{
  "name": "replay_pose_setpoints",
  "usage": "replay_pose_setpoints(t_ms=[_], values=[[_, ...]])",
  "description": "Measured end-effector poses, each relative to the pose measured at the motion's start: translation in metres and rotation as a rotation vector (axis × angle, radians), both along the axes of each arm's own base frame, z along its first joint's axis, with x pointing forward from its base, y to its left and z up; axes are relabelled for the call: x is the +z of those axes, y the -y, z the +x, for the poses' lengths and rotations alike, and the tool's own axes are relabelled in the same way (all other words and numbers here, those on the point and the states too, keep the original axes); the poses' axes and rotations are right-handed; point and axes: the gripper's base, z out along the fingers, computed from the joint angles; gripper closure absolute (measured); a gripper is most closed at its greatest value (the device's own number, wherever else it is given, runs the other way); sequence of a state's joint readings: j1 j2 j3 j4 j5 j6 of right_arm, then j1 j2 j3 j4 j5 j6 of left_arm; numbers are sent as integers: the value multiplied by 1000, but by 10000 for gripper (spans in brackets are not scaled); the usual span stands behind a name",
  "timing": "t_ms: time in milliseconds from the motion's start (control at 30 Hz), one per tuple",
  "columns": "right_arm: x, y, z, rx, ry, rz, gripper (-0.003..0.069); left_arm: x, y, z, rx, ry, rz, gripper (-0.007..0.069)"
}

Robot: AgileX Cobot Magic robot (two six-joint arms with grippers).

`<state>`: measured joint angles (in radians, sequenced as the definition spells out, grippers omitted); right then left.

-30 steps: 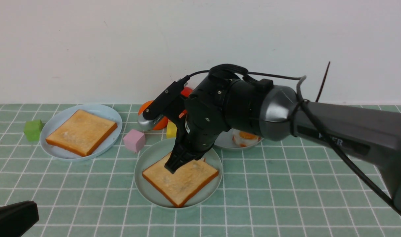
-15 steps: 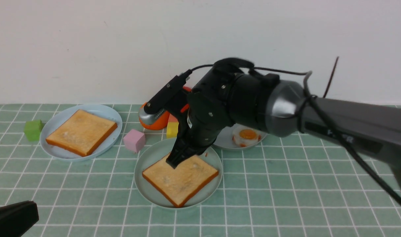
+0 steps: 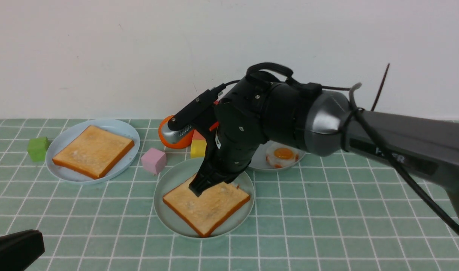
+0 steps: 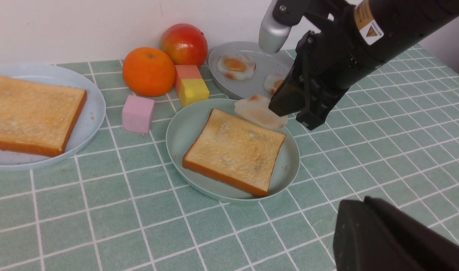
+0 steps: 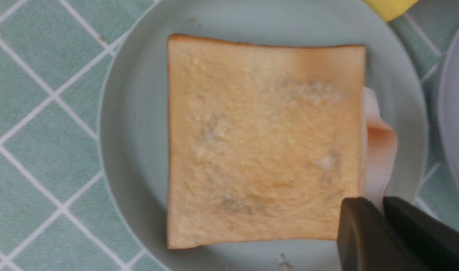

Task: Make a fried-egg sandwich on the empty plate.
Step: Use the right arm to place the fried egg on the slice of bread in the middle

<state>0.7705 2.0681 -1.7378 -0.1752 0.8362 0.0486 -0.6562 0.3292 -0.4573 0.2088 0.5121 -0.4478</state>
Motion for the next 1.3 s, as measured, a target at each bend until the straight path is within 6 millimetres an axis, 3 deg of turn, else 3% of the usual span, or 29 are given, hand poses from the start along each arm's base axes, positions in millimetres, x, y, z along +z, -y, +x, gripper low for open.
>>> replay_pose_setpoints(t_ms=[733, 867, 1033, 1167, 1300], values=[[-11, -5, -1, -15, -51, 30, 578, 0, 0, 0, 0, 0, 0, 603], [-12, -6, -2, -24, -72, 50, 494, 0, 0, 0, 0, 0, 0, 602], [-11, -9, -2, -29, -78, 86, 308, 0, 0, 0, 0, 0, 0, 599], [-6, -10, -5, -38, -95, 119, 221, 0, 0, 0, 0, -1, -2, 596], [32, -1, -16, -40, -77, 166, 195, -5, 1, 0, -3, -26, 0, 596]])
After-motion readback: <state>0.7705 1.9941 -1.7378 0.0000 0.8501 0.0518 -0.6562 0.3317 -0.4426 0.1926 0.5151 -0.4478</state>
